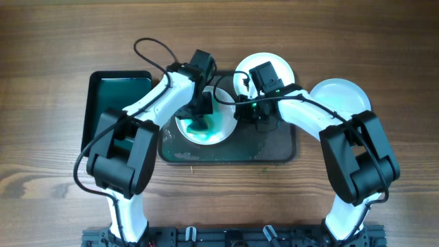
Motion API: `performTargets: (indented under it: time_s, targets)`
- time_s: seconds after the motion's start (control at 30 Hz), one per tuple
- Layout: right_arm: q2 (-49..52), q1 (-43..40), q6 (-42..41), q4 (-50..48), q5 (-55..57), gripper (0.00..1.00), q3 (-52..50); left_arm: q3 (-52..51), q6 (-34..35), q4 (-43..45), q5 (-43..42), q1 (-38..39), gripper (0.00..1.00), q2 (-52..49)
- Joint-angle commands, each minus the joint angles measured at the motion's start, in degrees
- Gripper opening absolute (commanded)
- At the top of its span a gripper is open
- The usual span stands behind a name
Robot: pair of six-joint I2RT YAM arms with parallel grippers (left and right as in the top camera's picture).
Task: Clean dirty plates on tray and stack at the side
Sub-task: 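Scrub the second plate with the sponge while the right gripper holds it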
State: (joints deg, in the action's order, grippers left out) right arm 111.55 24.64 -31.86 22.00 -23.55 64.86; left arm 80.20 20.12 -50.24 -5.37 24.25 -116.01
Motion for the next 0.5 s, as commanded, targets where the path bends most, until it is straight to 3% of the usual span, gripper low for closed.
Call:
performTargets:
  time_s: [0.0, 0.17, 0.37, 0.47]
  targets:
    - [1.09, 0.46, 0.63, -0.11, -1.01, 0.04, -0.76, -0.66, -9.40, 3.87, -22.73, 1.79, 0.04, -1.01]
    - [1.09, 0.46, 0.66, -0.02, -0.98, 0.04, -0.76, -0.66, -9.20, 11.85, -18.03, 1.79, 0.04, -1.01]
    - [1.09, 0.46, 1.05, 0.55, -0.96, 0.04, -0.76, -0.81, -3.06, 13.40, 9.07, 0.81, 0.04, -1.01]
    - [1.09, 0.46, 1.05, 0.59, -0.98, 0.04, -0.76, -1.38, 0.92, 13.35, 17.99, -0.87, 0.04, -1.03]
